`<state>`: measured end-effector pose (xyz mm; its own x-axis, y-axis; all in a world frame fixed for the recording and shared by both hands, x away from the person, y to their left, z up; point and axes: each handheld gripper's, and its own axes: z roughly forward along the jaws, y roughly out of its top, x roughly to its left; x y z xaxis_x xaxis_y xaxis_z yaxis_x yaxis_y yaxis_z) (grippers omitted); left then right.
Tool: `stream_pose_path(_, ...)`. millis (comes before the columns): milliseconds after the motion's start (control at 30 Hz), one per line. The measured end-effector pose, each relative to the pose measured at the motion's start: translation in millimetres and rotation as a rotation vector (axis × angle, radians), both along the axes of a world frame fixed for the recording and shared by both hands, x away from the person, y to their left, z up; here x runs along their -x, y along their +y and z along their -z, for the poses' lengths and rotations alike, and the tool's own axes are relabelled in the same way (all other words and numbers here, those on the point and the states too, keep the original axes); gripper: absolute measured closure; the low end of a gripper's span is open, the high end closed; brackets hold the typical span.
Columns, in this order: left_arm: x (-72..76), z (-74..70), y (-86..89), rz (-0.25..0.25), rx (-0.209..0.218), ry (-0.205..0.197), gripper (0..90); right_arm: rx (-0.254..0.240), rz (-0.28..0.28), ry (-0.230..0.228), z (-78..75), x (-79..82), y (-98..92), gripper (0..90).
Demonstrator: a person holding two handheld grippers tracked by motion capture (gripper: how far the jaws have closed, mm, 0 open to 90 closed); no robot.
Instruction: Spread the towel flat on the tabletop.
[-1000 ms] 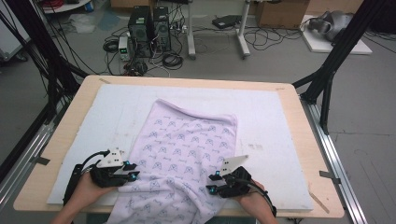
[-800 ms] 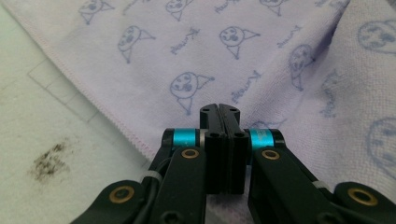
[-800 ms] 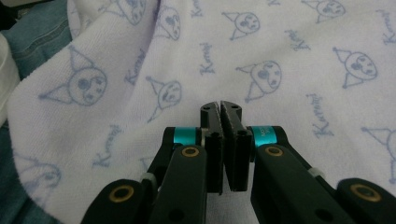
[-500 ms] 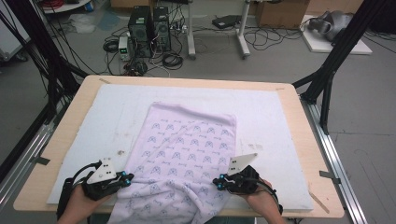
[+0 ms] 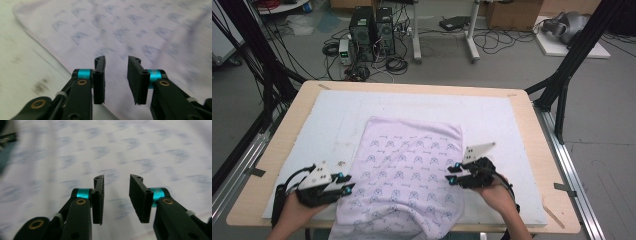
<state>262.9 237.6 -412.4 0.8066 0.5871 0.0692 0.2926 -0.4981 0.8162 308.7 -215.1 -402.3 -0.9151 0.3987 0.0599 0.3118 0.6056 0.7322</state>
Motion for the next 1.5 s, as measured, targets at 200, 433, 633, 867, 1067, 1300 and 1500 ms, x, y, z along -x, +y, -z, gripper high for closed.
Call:
stream_pose_path(200,-79.7,-1.9,-19.9,-0.114,0.052,0.019,60.3,0.074,0.125,-0.044,1.2,-62.4,-6.6,58.3)
stream_pose_path(433,-145.5,20.6,-35.1,-0.333,-0.089,0.030,56.0,0.143,0.298,-0.046,24.0,-116.8,-17.0,54.9)
stream_pose_path(633,-164.4,31.0,-34.9,-0.362,-0.043,0.112,82.9,0.068,0.296,0.022,36.3,-134.9,-18.8,84.0)
stream_pose_path(867,-181.8,-6.5,-35.5,-0.470,-0.060,-0.009,87.5,0.137,0.304,-0.099,-12.6,-158.4,-2.2,86.5)
stream_pose_path(1067,-202.1,-54.1,-26.7,-0.529,-0.010,-0.128,78.0,0.149,0.378,-0.249,-74.4,-185.0,5.1,76.2)
stream_pose_path(1300,-189.8,-20.5,-13.6,-0.475,-0.045,0.024,56.9,0.121,0.351,-0.125,-37.5,-178.5,7.7,57.2)
stream_pose_path(1500,-154.2,-6.3,-9.6,-0.384,-0.039,0.067,53.4,0.076,0.275,-0.062,-24.9,-142.6,13.2,53.2)
